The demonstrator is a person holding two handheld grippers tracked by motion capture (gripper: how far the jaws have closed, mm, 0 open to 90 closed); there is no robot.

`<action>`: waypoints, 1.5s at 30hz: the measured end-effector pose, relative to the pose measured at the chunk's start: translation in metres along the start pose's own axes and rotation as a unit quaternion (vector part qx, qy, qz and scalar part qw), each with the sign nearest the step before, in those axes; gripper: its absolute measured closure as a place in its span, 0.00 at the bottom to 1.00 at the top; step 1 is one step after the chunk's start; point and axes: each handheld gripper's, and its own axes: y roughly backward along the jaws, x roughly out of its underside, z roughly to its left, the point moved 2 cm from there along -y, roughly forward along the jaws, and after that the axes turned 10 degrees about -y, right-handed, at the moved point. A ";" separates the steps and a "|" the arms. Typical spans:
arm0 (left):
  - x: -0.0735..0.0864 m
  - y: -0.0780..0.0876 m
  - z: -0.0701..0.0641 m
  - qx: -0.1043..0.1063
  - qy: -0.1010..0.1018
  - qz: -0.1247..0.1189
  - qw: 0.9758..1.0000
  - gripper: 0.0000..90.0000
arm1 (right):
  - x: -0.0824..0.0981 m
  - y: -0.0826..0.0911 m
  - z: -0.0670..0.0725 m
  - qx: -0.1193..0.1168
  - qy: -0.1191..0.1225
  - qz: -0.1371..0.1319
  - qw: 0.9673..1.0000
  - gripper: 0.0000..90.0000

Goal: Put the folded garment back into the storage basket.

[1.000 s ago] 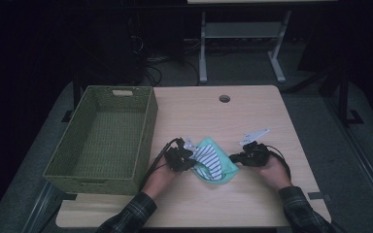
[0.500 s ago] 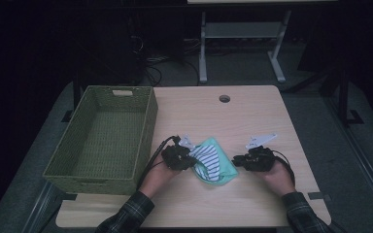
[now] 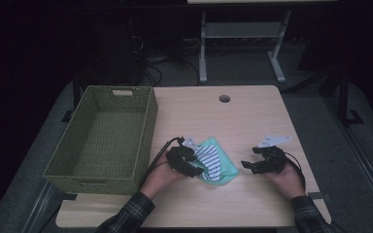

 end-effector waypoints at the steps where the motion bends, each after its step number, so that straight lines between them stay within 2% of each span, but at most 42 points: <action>1: 0.000 -0.002 -0.001 0.003 -0.002 0.002 1.000 0.37 | 0.000 -0.001 0.000 0.002 -0.003 0.001 1.000 0.23; 6: 0.000 -0.009 -0.005 0.000 -0.006 0.013 1.000 0.28 | 0.003 -0.008 0.000 0.017 0.007 0.010 1.000 0.21; 7: 0.001 -0.010 -0.005 -0.001 -0.017 0.022 1.000 0.26 | 0.003 -0.008 0.000 0.016 0.007 0.009 1.000 0.21; 8: 0.001 -0.012 -0.006 -0.002 -0.012 0.018 1.000 0.25 | 0.003 -0.009 0.001 0.017 0.005 0.009 1.000 0.20; 9: 0.001 -0.012 -0.006 -0.002 -0.020 0.024 1.000 0.24 | 0.003 -0.009 0.001 0.019 0.006 0.009 1.000 0.20; 13: 0.001 -0.014 -0.009 -0.008 -0.027 0.029 0.999 0.21 | 0.003 -0.009 0.000 0.017 0.007 0.004 1.000 0.19; 14: 0.001 -0.015 -0.009 -0.010 -0.033 0.030 0.999 0.21 | 0.003 -0.010 0.000 0.017 0.009 0.003 1.000 0.19; 15: 0.001 -0.016 -0.010 -0.013 -0.030 0.027 0.999 0.21 | 0.003 -0.010 0.000 0.017 0.009 0.002 1.000 0.19; 16: 0.001 -0.015 -0.010 -0.014 -0.038 0.033 0.999 0.20 | 0.004 -0.010 0.000 0.017 0.007 0.002 1.000 0.18; 20: 0.002 -0.016 -0.012 -0.021 -0.040 0.036 0.998 0.20 | 0.004 -0.011 0.001 0.016 0.000 -0.001 1.000 0.16; 26: 0.001 -0.018 -0.014 -0.039 -0.055 0.050 0.996 0.21 | 0.005 -0.012 0.000 0.016 0.002 -0.008 1.000 0.15; 28: 0.001 -0.018 -0.014 -0.043 -0.052 0.049 0.997 0.23 | 0.005 -0.012 0.000 0.017 0.002 -0.008 1.000 0.15; 31: 0.001 -0.016 -0.011 -0.046 -0.049 0.049 0.997 0.30 | 0.005 -0.012 0.000 0.017 0.001 -0.008 1.000 0.15; 36: 0.001 -0.013 -0.005 -0.052 -0.048 0.047 0.996 0.49 | 0.005 -0.012 -0.001 0.018 0.000 -0.008 1.000 0.15; 41: 0.000 -0.012 0.000 -0.065 -0.053 0.049 0.995 0.71 | 0.005 -0.012 -0.001 0.020 -0.001 -0.008 1.000 0.15; 45: -0.001 -0.012 0.003 -0.072 -0.062 0.052 0.994 0.82 | 0.005 -0.012 -0.001 0.020 -0.001 -0.008 1.000 0.15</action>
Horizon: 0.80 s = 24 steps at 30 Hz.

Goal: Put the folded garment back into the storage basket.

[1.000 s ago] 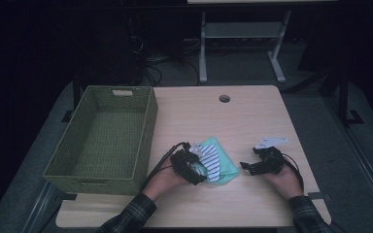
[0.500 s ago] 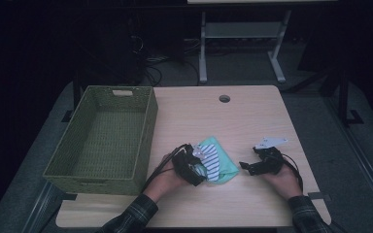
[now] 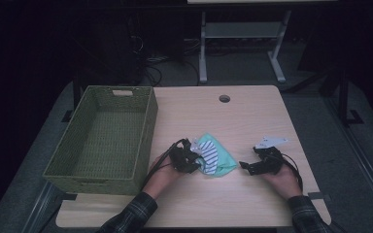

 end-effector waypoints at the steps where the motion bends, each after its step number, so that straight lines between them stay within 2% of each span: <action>1: 0.000 0.000 0.000 -0.001 0.000 -0.001 1.000 0.84 | 0.000 0.000 0.000 0.000 0.000 0.000 1.000 0.15; 4: 0.000 -0.001 0.002 0.001 0.001 -0.005 1.000 0.88 | 0.000 0.000 0.000 0.000 0.000 0.000 1.000 0.15; 9: 0.000 -0.001 0.004 0.009 0.015 -0.018 1.000 0.90 | 0.000 0.000 0.000 0.000 -0.001 0.000 1.000 0.15; 12: -0.001 0.002 0.004 0.022 0.020 -0.031 0.999 0.91 | 0.000 0.000 0.000 0.001 -0.001 0.000 1.000 0.15; 17: -0.008 0.013 0.001 0.020 0.017 -0.049 0.998 0.91 | 0.000 0.000 0.000 0.001 -0.001 0.000 1.000 0.15; 20: -0.010 0.021 -0.001 0.022 0.025 -0.065 0.997 0.91 | 0.000 0.000 0.000 0.001 -0.001 0.000 1.000 0.15; 24: -0.014 0.031 -0.001 0.025 0.026 -0.074 0.997 0.91 | 0.000 0.000 0.000 0.001 -0.001 0.000 1.000 0.15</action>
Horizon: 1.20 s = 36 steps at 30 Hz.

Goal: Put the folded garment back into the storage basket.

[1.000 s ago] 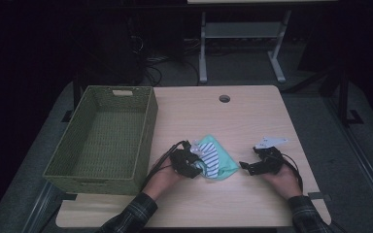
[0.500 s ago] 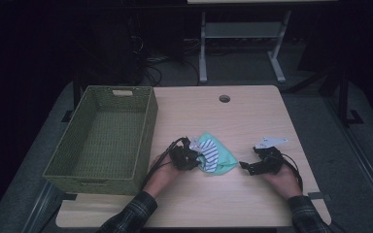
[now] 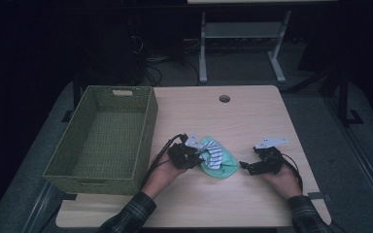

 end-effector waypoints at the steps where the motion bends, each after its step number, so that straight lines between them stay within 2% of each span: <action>1: -0.001 0.002 0.000 0.000 0.001 -0.002 1.000 0.91 | 0.000 0.000 0.000 0.000 0.000 0.000 1.000 0.15; 7: -0.008 0.015 0.000 0.004 0.006 -0.012 1.000 0.91 | 0.000 0.000 0.000 -0.001 0.000 0.000 1.000 0.14; 8: -0.010 0.017 0.000 0.005 0.011 -0.017 1.000 0.91 | 0.000 0.000 0.000 -0.001 0.000 0.000 1.000 0.14; 9: -0.011 0.020 0.001 0.006 0.008 -0.016 1.000 0.91 | 0.000 0.000 0.000 -0.001 0.000 0.000 1.000 0.14; 20: -0.035 0.057 0.011 -0.006 0.008 -0.030 0.999 0.91 | 0.000 0.000 0.000 -0.001 0.000 -0.001 1.000 0.14; 22: -0.037 0.062 0.013 -0.008 0.004 -0.029 1.000 0.91 | 0.000 0.000 0.000 -0.001 0.000 -0.001 1.000 0.14; 25: -0.040 0.068 0.017 -0.011 0.010 -0.027 1.000 0.91 | 0.000 0.000 0.000 -0.001 0.000 -0.001 1.000 0.14; 36: -0.044 0.094 0.034 -0.010 0.012 -0.035 0.999 0.91 | 0.000 0.000 0.000 -0.002 -0.001 -0.001 1.000 0.14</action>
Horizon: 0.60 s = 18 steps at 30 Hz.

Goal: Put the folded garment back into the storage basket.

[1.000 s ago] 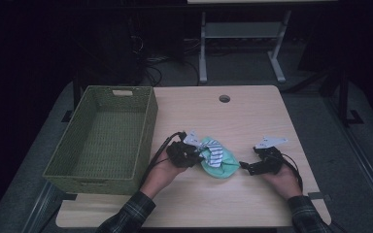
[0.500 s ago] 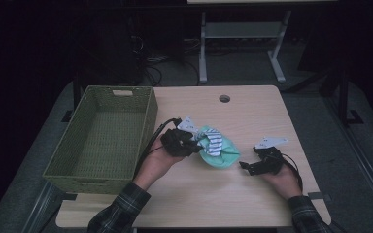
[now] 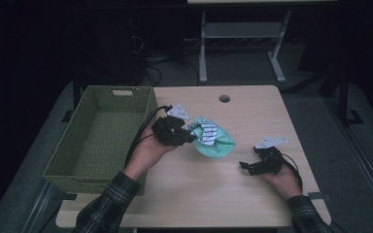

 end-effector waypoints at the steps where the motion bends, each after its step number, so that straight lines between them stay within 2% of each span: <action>1: 0.000 0.002 0.001 -0.001 0.000 0.002 1.000 0.91 | 0.000 0.000 0.000 0.000 0.000 0.000 1.000 0.14; 10: -0.003 0.026 0.015 -0.016 0.003 -0.001 1.000 0.91 | 0.000 0.000 0.000 0.000 0.001 0.000 1.000 0.14; 18: 0.003 0.053 0.029 -0.034 0.020 -0.003 0.999 0.91 | 0.000 0.000 0.000 0.001 0.001 0.000 1.000 0.14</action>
